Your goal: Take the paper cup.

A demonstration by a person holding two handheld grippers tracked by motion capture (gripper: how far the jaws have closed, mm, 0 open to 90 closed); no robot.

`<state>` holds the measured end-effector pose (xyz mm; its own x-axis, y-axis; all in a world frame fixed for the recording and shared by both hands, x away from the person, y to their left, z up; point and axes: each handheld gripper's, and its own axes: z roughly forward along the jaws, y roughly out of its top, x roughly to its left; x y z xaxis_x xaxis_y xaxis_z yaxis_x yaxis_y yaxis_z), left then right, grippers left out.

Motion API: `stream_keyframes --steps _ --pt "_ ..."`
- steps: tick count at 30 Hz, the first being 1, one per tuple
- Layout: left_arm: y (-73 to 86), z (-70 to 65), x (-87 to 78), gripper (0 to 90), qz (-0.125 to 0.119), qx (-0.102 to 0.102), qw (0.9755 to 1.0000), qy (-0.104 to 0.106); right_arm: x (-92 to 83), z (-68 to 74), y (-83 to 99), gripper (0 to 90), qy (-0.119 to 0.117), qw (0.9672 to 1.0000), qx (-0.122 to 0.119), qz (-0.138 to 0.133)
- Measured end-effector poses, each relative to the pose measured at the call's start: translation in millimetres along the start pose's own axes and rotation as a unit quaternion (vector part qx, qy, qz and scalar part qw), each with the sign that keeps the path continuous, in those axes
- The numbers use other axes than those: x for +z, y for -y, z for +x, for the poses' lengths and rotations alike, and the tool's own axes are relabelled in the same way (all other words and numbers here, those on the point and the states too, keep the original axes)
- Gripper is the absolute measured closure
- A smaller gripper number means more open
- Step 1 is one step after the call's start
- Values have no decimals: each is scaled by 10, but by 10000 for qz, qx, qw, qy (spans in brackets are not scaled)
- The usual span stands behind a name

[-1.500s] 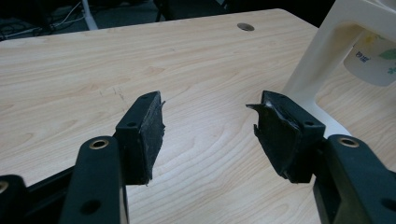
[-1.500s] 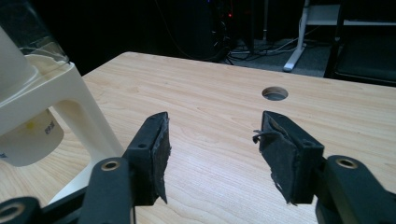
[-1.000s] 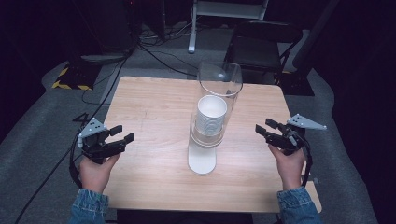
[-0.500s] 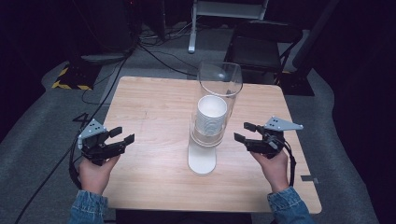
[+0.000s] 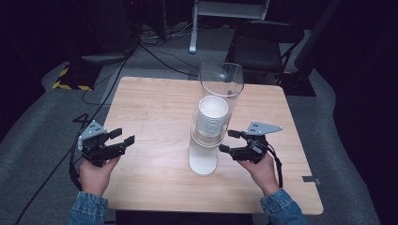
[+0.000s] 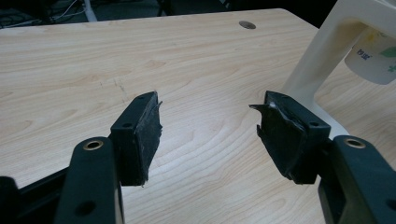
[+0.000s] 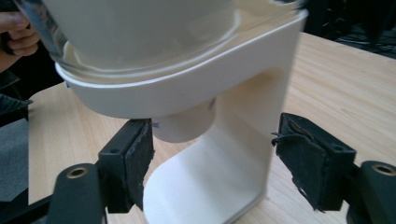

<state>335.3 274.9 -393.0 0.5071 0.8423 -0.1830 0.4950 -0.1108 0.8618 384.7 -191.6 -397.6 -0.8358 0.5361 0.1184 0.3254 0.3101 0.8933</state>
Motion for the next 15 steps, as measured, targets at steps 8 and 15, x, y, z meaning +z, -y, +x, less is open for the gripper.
stream_keyframes --steps 8,15 --pt "27 20 18 384 35 -61 10000 4 218 86 -22 188 -274 9996 -43 -20" --pt "46 32 34 384 77 -91 9999 -1 419 148 -31 136 -340 9991 -200 -168"
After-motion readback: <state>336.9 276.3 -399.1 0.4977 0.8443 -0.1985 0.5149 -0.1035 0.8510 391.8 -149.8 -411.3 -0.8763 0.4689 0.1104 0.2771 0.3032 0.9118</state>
